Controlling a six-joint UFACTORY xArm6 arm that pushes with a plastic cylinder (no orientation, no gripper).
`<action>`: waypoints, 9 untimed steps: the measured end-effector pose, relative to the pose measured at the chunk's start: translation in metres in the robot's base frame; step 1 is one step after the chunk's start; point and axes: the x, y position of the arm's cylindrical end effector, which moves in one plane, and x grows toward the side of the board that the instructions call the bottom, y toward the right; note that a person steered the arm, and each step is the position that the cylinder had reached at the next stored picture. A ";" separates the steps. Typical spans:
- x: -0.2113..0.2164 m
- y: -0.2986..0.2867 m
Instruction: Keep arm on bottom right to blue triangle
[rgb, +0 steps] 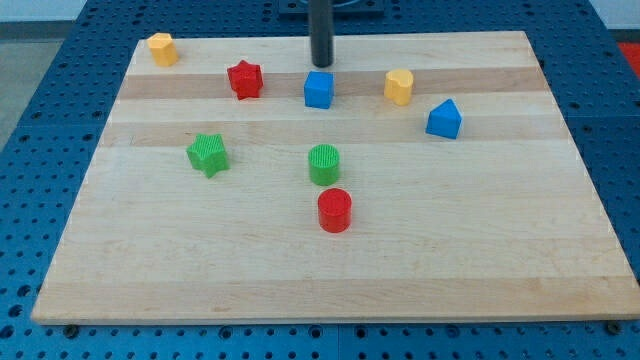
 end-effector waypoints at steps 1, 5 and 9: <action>0.001 0.047; 0.078 0.190; 0.165 0.187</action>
